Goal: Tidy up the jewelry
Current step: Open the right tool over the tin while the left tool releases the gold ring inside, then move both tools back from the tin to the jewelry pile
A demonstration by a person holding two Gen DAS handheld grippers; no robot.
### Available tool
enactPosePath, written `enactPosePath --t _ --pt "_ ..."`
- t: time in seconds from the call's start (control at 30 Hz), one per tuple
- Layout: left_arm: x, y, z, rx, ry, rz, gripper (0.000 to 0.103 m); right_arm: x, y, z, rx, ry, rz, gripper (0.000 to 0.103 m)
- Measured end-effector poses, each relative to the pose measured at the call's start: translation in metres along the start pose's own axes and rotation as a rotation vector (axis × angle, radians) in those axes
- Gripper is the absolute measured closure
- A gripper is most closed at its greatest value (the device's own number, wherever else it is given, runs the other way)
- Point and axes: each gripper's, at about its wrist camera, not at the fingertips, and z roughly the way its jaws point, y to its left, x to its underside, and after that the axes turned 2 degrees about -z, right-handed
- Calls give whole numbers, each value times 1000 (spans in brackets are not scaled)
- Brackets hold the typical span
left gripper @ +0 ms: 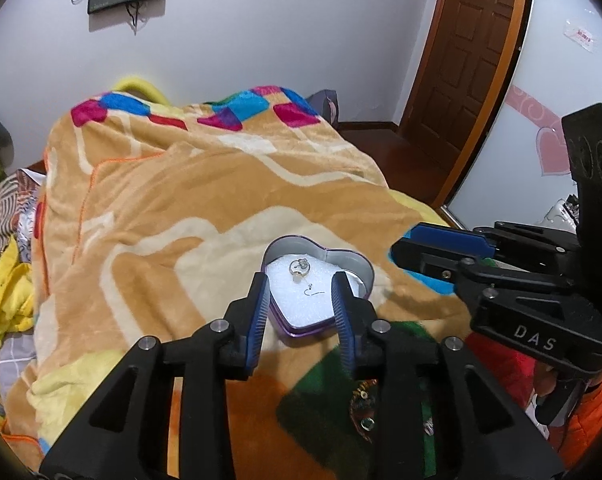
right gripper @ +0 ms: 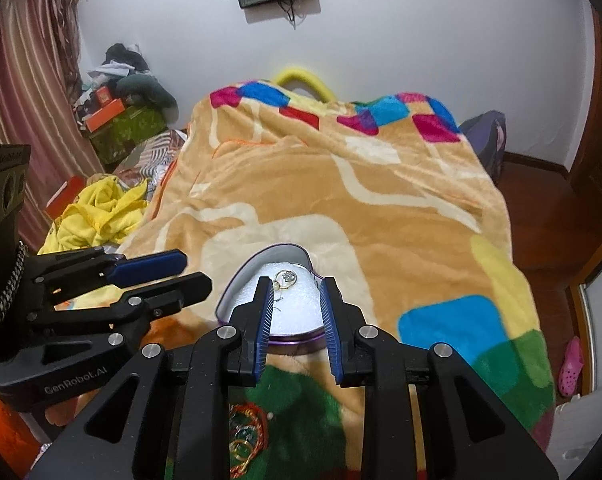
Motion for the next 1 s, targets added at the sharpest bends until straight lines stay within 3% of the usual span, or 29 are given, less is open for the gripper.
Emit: enactPosePath --t 0.57,0.73,1.0 --pt "26 -11 -60 -40 -29 13 70 24 21 -61 75 -96 9 81" --pt "46 -12 -62 -34 10 16 70 42 22 -60 94 -66 18 81" --pt "82 -18 -51 -19 95 24 70 85 24 -40 72 56 46 80"
